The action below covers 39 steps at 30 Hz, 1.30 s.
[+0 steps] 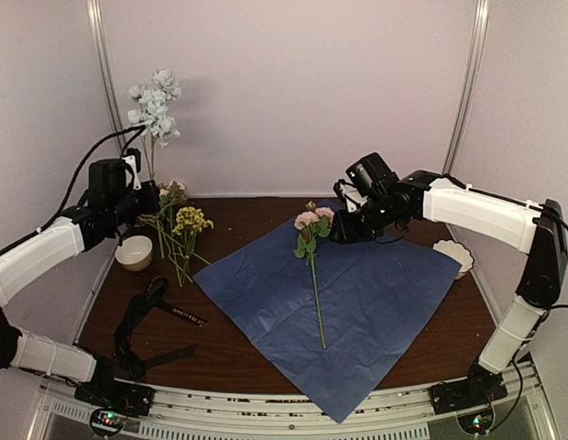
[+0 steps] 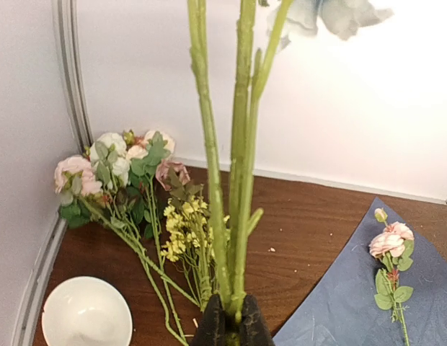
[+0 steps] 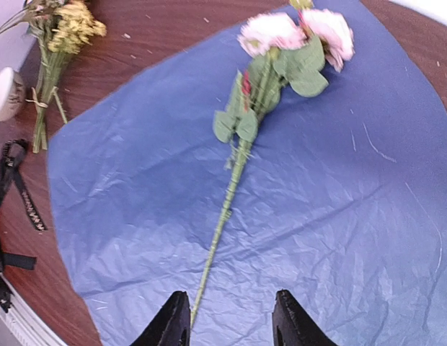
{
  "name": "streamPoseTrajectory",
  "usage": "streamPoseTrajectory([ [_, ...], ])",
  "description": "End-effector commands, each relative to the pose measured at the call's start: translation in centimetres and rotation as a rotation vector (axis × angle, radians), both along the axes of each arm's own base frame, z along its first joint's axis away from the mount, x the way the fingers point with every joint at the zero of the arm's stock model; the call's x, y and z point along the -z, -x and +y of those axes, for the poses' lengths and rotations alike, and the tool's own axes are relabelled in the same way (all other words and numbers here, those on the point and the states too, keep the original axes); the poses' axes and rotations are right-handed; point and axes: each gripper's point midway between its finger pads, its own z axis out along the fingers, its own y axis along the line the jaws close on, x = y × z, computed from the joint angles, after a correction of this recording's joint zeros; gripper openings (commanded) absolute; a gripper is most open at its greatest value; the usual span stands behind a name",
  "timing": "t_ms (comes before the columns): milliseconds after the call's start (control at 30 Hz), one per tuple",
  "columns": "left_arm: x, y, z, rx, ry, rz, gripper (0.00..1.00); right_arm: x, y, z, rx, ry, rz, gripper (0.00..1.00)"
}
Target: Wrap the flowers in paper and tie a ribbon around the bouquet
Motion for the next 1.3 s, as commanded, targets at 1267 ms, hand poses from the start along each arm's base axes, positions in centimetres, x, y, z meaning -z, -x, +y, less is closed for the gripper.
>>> streamPoseTrajectory([
  [1267,16.5,4.5,-7.4,0.327,-0.039,0.398,0.32,-1.4,2.2,4.2,-0.163,-0.032,-0.053,0.44],
])
